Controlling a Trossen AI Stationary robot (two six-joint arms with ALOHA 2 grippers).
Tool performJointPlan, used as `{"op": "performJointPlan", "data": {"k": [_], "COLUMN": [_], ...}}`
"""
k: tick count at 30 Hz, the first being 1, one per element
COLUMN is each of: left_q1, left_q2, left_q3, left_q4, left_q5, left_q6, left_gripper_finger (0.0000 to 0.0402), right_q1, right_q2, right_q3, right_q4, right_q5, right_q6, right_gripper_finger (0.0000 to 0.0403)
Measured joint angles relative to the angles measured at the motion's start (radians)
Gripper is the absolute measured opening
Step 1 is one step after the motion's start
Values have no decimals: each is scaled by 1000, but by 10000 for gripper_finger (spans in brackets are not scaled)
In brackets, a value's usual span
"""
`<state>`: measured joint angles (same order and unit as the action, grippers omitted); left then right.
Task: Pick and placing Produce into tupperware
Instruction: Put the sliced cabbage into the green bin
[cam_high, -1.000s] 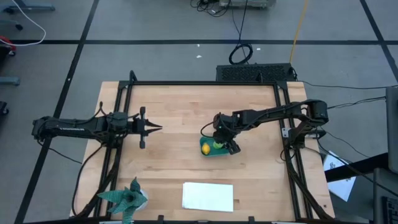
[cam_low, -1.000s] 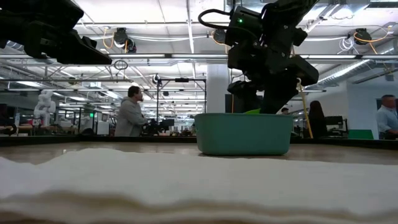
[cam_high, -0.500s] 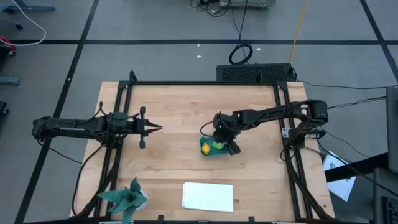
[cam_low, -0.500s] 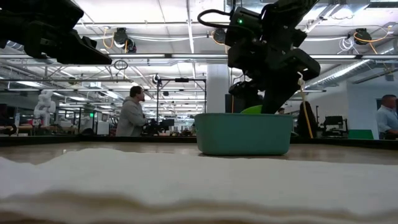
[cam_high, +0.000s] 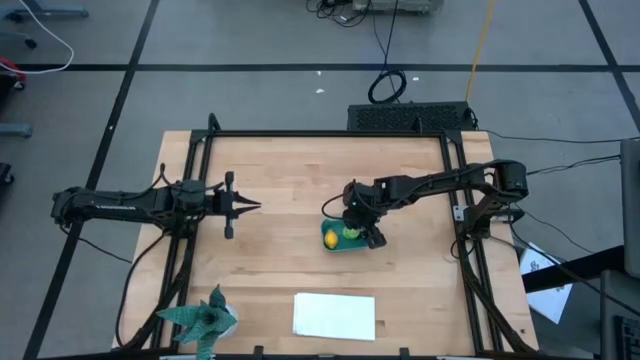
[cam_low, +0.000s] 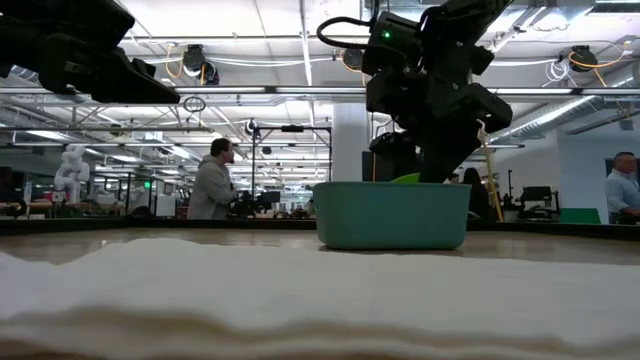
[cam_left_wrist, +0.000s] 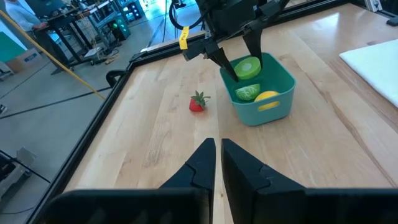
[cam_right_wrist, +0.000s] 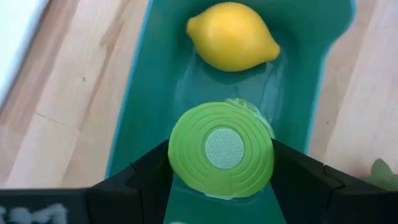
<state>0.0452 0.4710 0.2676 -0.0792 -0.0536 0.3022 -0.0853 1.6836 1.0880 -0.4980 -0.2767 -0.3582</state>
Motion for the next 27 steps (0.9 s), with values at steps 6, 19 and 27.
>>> {"op": "performJointPlan", "data": {"k": [6,19,27], "left_q1": [0,0,0], "left_q2": [0,0,0], "left_q3": [0,0,0], "left_q4": [0,0,0], "left_q5": [0,0,0], "left_q6": [0,0,0], "left_gripper_finger": [31,31,31], "right_q1": [2,4,11], "right_q2": [0,0,0], "right_q3": [0,-75,-116], "right_q4": [1,83,128], "right_q5": [61,90,89], "right_q6": [-1,23,-30], "right_gripper_finger": [224,224,224]}}
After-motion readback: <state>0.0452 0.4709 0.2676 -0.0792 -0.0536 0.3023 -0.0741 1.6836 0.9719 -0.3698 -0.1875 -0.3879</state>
